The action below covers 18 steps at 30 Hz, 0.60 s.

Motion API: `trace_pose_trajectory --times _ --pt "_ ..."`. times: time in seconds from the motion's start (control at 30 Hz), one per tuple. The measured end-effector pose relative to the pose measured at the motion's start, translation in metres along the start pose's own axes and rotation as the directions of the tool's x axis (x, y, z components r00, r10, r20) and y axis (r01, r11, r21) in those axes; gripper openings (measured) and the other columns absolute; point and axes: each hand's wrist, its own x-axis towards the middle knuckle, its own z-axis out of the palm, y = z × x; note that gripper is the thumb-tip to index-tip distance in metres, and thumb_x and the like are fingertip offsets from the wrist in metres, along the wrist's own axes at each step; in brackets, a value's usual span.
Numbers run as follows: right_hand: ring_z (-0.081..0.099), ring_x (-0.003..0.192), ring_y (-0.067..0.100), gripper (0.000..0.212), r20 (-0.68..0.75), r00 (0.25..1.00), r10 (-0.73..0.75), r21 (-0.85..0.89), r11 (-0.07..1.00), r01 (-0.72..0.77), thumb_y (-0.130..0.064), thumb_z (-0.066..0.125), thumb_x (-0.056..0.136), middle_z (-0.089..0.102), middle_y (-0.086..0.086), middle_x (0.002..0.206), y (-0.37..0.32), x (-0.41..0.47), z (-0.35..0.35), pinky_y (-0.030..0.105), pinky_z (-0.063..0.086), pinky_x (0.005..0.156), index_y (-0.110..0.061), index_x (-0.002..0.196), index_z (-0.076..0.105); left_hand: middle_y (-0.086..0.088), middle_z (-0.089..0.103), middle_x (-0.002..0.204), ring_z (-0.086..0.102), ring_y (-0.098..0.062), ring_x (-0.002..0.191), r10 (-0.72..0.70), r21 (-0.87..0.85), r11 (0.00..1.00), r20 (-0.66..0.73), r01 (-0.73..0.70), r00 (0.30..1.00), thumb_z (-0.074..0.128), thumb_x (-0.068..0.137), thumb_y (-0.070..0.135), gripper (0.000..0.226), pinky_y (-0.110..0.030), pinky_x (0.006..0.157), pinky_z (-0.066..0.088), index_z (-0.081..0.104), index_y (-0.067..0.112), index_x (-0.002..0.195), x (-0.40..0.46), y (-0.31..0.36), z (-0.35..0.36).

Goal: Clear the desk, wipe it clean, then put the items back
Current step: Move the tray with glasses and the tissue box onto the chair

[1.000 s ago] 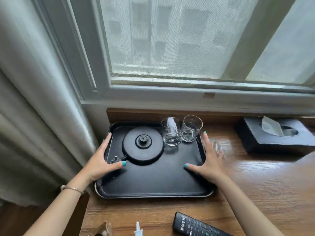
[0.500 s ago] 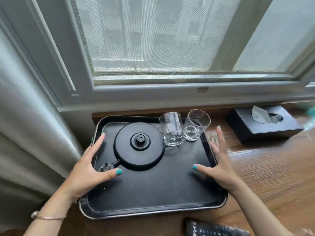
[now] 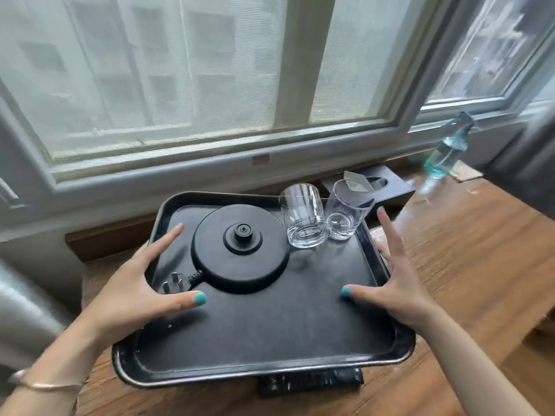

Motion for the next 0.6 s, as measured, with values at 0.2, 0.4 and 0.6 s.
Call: trace_pose_trajectory --times 0.2,0.4,0.6 --pt "0.031 0.129 -0.022 0.124 -0.084 0.996 -0.021 -0.034 0.999 0.018 -0.005 0.090 0.060 0.026 -0.057 0.132 0.008 -0.040 -0.068 0.005 0.033 0.101 -0.055 0.146 0.015 0.027 0.050 0.132 0.048 0.014 0.116 0.086 -0.019 0.996 0.031 -0.086 0.996 0.091 0.036 0.060 0.102 -0.020 0.096 0.038 0.041 0.070 0.124 0.005 0.048 0.052" --pt "0.033 0.140 0.001 0.123 -0.137 0.991 -0.005 -0.017 1.000 0.002 -0.018 0.093 0.058 0.030 -0.027 0.152 0.026 -0.090 -0.156 0.040 0.036 0.114 -0.061 0.144 0.015 0.060 0.047 0.096 0.040 0.039 0.089 0.170 -0.037 0.985 0.018 -0.170 0.985 0.092 0.034 0.055 0.095 0.003 0.079 0.037 0.041 0.080 0.111 -0.006 0.116 0.125" --pt "0.045 0.134 0.008 0.122 -0.194 0.981 0.017 0.049 0.999 -0.008 -0.010 0.092 0.060 0.040 -0.014 0.151 0.055 -0.135 -0.254 0.041 0.042 0.110 -0.060 0.144 0.019 0.056 0.051 0.097 0.045 0.036 0.086 0.225 -0.075 0.972 0.038 -0.222 0.974 0.074 0.009 0.083 0.108 0.006 0.075 0.038 0.045 0.076 0.113 -0.010 0.177 0.219"
